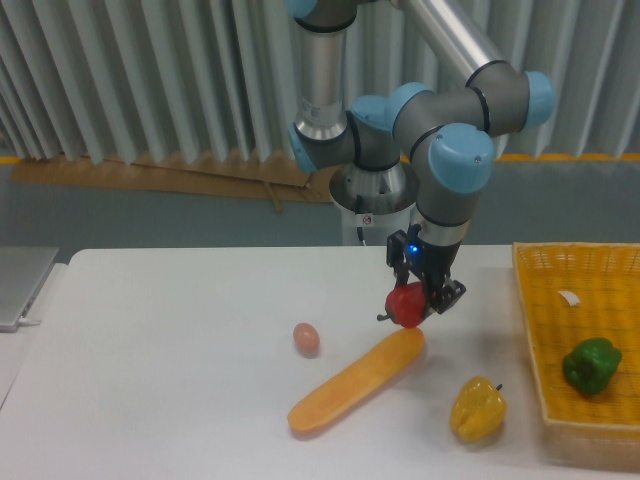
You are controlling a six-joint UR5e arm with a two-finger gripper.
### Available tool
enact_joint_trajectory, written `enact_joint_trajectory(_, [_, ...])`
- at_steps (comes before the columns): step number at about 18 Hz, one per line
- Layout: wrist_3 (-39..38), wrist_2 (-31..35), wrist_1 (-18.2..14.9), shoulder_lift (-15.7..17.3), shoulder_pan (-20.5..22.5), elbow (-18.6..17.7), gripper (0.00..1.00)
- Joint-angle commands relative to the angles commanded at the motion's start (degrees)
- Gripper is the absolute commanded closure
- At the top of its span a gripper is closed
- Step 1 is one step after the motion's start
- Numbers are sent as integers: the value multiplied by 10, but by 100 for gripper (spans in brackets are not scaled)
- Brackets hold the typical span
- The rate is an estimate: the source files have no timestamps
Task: Place the red pepper on the table
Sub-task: 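Lift the red pepper out of the basket and carry it over the table, then lower the red pepper onto the table beside the bread and release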
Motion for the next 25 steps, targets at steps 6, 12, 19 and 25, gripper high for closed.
enact_joint_trajectory(6, [11, 1, 78, -19, 0, 3, 52])
enact_joint_trajectory(12, [11, 3, 119, -28, 0, 3, 52])
enact_joint_trajectory(19, [9, 47, 142, -35, -23, -19, 51])
enact_joint_trajectory(25, [8, 60, 142, -33, -39, -35, 51])
